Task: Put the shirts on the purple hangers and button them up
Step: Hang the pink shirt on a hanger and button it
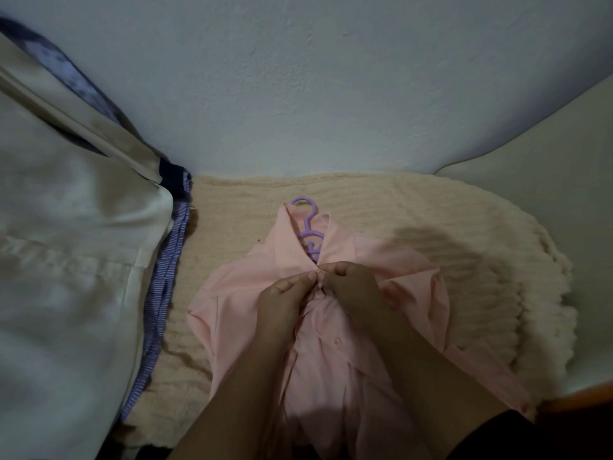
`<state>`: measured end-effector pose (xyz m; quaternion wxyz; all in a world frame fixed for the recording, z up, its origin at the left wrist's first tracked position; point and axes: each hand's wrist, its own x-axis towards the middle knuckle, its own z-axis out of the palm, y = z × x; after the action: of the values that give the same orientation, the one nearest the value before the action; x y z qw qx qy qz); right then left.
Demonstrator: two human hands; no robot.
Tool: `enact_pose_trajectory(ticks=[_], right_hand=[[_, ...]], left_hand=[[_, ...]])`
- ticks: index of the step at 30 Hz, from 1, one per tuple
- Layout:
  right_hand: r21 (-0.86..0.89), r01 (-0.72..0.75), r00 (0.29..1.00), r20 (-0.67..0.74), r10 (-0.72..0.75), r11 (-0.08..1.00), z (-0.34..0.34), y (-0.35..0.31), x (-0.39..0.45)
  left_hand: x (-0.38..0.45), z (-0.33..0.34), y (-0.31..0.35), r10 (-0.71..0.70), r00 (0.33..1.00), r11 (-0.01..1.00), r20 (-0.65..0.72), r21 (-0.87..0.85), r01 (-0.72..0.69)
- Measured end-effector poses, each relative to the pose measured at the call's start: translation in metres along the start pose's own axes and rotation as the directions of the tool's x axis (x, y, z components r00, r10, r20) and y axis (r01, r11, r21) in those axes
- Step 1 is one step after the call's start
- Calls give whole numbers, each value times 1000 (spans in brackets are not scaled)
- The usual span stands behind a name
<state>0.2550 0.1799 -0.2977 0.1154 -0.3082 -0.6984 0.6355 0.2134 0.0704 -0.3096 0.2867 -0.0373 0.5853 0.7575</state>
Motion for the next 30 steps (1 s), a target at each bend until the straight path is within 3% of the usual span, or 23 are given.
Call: enact_pose_trajectory(ticks=[8,15,22,25,30], right_hand=[[-168,118,992,-31,-125,979,4,5,3],[-184,251,968,65,-243,950,2,2,1],[-140,153,988,35,-150,978,0,-6,12],[-229,192,981,42,-188,954,-7,-23,31],[-333,218,972,157,-174,917,-13,-27,40]], left_hand=[[0,-2,-1,5,1000,998,6,61,-5],[4,-5,3,-69,997,996,26,57,68],[20,5,18,-172,985,981,6,-89,172],[41,15,39,-123,992,991,4,-52,124],[53,16,48,-87,996,975,12,207,83]])
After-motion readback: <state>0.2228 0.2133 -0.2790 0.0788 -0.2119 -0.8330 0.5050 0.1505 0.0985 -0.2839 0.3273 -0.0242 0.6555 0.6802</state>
